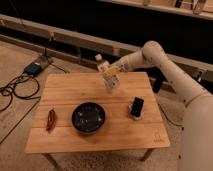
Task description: Stand the bottle upright
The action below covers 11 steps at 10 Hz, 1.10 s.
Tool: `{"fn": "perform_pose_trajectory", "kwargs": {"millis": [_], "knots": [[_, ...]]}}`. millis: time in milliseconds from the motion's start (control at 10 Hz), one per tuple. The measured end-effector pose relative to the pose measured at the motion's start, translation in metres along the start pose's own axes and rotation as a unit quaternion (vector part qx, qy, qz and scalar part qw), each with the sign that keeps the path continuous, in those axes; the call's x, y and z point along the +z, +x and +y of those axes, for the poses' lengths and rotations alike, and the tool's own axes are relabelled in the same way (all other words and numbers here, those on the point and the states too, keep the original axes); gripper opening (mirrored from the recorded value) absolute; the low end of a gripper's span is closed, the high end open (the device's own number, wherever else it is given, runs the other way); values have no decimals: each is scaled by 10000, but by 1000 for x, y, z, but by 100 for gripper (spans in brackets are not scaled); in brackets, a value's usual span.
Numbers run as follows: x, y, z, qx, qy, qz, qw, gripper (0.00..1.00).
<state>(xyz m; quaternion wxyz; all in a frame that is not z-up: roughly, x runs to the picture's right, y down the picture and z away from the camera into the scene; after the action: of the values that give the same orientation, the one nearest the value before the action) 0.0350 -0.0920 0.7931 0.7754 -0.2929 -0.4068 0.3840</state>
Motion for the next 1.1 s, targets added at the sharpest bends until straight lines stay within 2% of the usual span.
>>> {"fn": "perform_pose_trajectory", "kwargs": {"millis": [200,400,600,800,1100], "knots": [[-14,17,3,-284,-35,-509,9983,0],[-28,36,5,-525,-66,-871,9948,0],[-38,51,3,-606,-30,-1147,9916,0],[-53,73,-7,-597,120,-1505,9867,0],[-56,97,-19,-652,197,-1778,9817,0]]}}
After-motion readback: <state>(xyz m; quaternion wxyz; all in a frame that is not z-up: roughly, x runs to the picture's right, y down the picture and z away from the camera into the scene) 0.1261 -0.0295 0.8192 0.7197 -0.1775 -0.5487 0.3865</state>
